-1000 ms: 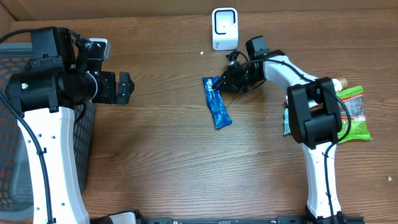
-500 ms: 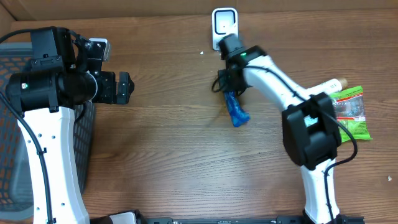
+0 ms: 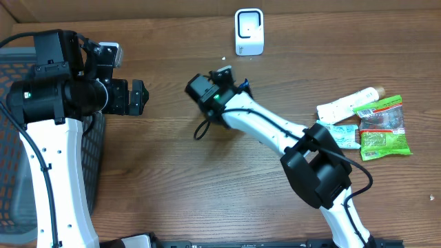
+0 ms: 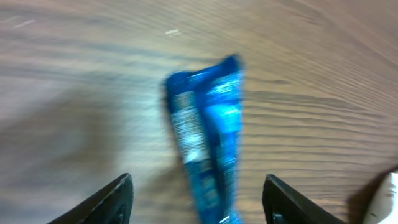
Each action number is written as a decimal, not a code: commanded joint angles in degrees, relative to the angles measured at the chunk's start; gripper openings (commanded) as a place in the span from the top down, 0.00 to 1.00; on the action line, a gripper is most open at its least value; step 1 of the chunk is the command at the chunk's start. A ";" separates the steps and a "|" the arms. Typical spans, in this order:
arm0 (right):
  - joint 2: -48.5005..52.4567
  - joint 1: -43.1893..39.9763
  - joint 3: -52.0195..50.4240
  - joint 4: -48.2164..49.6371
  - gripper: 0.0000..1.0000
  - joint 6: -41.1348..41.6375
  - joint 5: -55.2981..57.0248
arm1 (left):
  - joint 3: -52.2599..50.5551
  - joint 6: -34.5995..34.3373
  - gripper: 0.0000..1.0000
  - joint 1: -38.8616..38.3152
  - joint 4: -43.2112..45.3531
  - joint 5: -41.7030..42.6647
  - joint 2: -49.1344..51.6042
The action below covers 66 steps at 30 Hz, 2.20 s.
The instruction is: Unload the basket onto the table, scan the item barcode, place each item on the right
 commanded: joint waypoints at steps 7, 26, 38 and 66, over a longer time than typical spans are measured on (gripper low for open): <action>-2.40 -8.00 5.88 -2.80 0.33 -5.31 -17.88 | 0.33 0.24 0.00 0.00 0.20 0.48 0.46; 4.79 -28.79 7.34 -1.99 0.32 -29.66 -73.46 | 0.33 0.24 0.00 0.00 0.20 0.48 0.46; 8.13 -28.52 7.34 1.46 0.41 -29.62 -68.22 | 0.33 0.24 0.00 0.00 0.20 0.48 0.46; 8.35 -29.09 4.02 3.89 0.85 -31.54 -68.81 | 0.31 0.24 0.00 0.00 0.20 0.48 0.52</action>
